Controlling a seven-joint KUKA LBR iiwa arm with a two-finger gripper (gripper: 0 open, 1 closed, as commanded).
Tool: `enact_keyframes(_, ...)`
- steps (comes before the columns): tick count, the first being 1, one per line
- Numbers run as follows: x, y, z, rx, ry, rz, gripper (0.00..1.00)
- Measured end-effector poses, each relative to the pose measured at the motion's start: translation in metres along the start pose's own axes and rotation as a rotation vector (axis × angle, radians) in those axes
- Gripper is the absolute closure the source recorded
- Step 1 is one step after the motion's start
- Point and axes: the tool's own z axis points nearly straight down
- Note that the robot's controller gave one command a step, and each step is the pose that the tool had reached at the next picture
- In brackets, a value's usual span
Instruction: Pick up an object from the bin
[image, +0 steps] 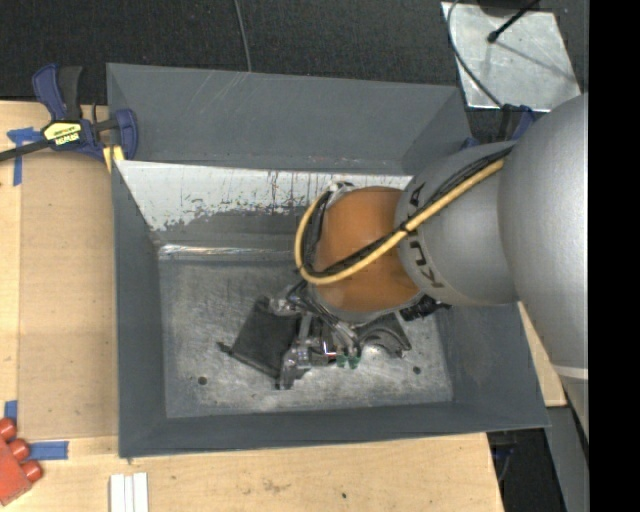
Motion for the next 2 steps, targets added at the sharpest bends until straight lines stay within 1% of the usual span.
enact_keyframes(1, -0.004, 0.0, -0.003, -0.001, -0.01, 0.001, 1.0)
enact_keyframes(2, 0.002, -0.01, -0.143, 0.003, 0.003, -0.23, 1.0)
